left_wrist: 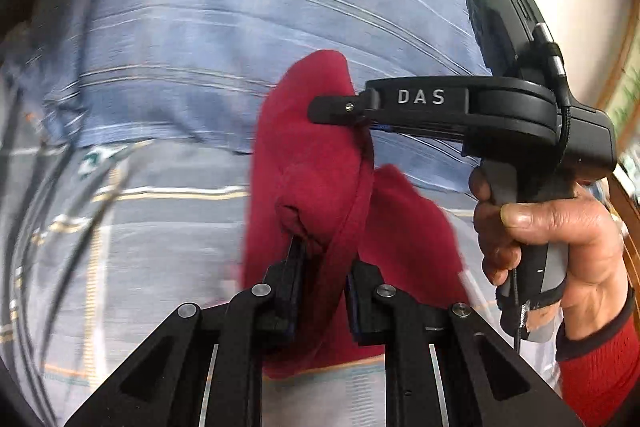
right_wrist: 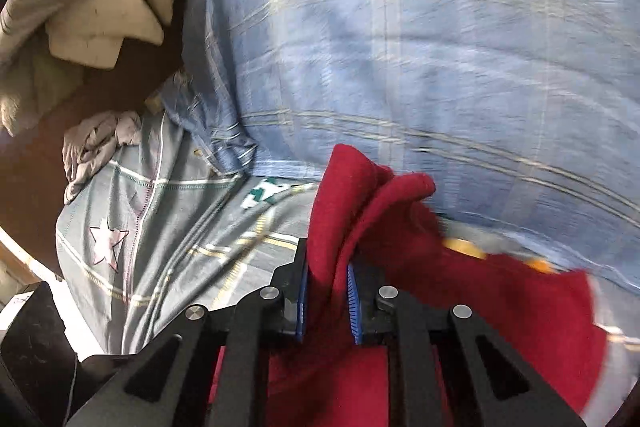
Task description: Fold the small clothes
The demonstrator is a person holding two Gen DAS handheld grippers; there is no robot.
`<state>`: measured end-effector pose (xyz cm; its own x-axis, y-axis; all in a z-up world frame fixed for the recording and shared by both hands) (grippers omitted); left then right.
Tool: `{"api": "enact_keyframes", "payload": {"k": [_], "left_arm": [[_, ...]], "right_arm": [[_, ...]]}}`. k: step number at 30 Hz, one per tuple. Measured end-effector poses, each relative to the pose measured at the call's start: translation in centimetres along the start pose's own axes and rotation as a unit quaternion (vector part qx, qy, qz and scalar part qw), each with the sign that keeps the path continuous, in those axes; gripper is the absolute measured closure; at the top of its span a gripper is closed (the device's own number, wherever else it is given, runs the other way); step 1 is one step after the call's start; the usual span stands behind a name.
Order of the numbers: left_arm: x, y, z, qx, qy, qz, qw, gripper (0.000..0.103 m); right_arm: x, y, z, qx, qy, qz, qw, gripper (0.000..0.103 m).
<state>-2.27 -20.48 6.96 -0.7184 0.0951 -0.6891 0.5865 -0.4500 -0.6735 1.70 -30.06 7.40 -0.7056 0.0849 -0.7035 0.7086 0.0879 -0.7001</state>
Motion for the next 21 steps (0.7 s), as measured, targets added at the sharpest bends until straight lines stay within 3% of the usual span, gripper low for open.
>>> {"api": "enact_keyframes", "payload": {"k": [7,13,16,17,19,20,21], "left_arm": [[0.6,5.0,7.6,0.029,0.049,-0.043,0.9974,0.087],[2.2,9.9,9.6,0.034,0.058,-0.107,0.992,0.085],[2.1,8.3,9.1,0.058,0.078,-0.121,0.9879,0.062],[1.8,7.2,8.5,0.059,0.084,-0.118,0.9877,0.05],[1.6,3.8,6.7,0.05,0.104,-0.082,0.99,0.042],[1.8,2.3,6.4,0.04,0.114,-0.071,0.9901,0.039],[1.9,1.3,5.3,0.019,0.126,-0.059,0.9901,0.038]], "right_arm": [[3.1,-7.1,8.9,0.065,0.066,0.031,0.995,0.088],[7.3,-5.8,16.0,0.12,0.149,0.002,0.982,0.088],[9.1,-4.9,17.7,0.113,0.183,-0.006,0.977,0.086],[9.3,-5.1,17.8,0.109,0.191,-0.002,0.976,0.079],[9.6,-6.6,17.3,0.109,0.202,0.016,0.973,0.073],[9.9,-7.3,17.0,0.101,0.206,0.024,0.973,0.06],[10.2,-8.2,16.4,0.086,0.21,0.034,0.973,0.053]]}}
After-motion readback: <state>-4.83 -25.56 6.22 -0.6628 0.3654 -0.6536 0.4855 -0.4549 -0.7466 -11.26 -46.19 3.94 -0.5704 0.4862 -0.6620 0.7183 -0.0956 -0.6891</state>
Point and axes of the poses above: each gripper's, at about its wrist camera, not at the fingertips, and y roughly the way its jaws point, z to its right, x to its underside, the point moved 3 cm from there along y, roughly the way its jaws point, and after that the axes turned 6 degrees about -x, right-handed, at the moved point
